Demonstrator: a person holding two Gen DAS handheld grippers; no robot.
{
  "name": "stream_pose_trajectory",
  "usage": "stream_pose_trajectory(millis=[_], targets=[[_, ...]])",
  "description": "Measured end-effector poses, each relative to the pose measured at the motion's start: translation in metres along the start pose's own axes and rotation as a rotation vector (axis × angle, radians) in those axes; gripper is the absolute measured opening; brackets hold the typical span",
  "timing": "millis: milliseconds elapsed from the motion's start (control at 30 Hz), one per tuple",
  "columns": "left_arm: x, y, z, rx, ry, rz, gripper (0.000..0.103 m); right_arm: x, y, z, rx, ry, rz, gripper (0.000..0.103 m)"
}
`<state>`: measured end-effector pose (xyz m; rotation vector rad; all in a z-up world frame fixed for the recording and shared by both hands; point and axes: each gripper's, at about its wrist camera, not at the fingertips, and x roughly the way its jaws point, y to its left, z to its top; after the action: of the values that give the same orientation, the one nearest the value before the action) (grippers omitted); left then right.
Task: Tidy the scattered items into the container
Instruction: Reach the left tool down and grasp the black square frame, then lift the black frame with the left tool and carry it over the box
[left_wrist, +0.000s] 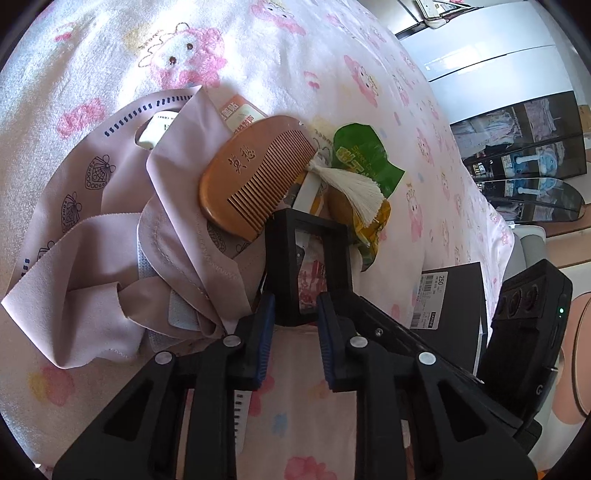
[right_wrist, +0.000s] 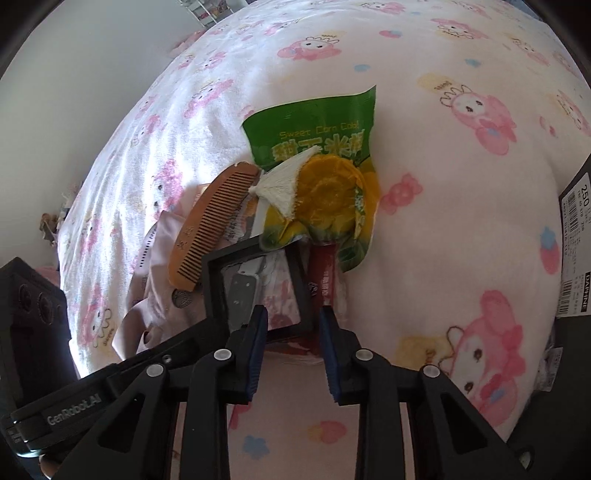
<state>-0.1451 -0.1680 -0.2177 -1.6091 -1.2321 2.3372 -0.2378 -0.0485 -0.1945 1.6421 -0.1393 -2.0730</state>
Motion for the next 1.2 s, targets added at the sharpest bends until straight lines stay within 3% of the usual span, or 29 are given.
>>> stream_pose_trajectory(millis=[133, 300, 400, 533, 633, 700, 867, 1000, 1067, 1200], targets=[[0.001, -0.010, -0.007, 0.050, 0.021, -0.024, 0.021, -0.017, 0.007, -0.014, -0.031, -0.039, -0.052, 0.022], [0.021, -0.029, -0.023, 0.145, 0.169, -0.041, 0.023, -0.043, -0.003, -0.043, 0.018, -0.106, -0.161, 0.021], [0.025, -0.043, -0.037, 0.229, 0.215, -0.013, 0.025, -0.049, -0.018, -0.062, 0.047, -0.063, -0.149, 0.021], [0.030, -0.053, -0.052, 0.276, 0.298, -0.045, 0.030, -0.057, -0.028, -0.087, 0.050, -0.023, -0.179, 0.021], [0.023, -0.053, -0.061, 0.276, 0.276, -0.007, 0.030, -0.062, -0.034, -0.096, 0.071, -0.003, -0.172, 0.021], [0.021, -0.055, -0.062, 0.301, 0.237, 0.034, 0.030, -0.063, -0.035, -0.098, 0.081, -0.010, -0.216, 0.021], [0.040, -0.043, -0.048, 0.254, 0.250, 0.091, 0.031, -0.050, -0.036, -0.094, 0.066, -0.006, -0.227, 0.021], [0.048, -0.039, -0.047, 0.237, 0.293, 0.064, 0.030, -0.037, -0.042, -0.091, 0.088, 0.002, -0.244, 0.022], [0.045, -0.043, -0.050, 0.255, 0.298, 0.027, 0.021, -0.036, -0.044, -0.092, 0.089, 0.008, -0.257, 0.021], [0.038, -0.052, -0.060, 0.316, 0.284, 0.077, 0.021, -0.048, -0.034, -0.095, 0.044, -0.014, -0.246, 0.021]])
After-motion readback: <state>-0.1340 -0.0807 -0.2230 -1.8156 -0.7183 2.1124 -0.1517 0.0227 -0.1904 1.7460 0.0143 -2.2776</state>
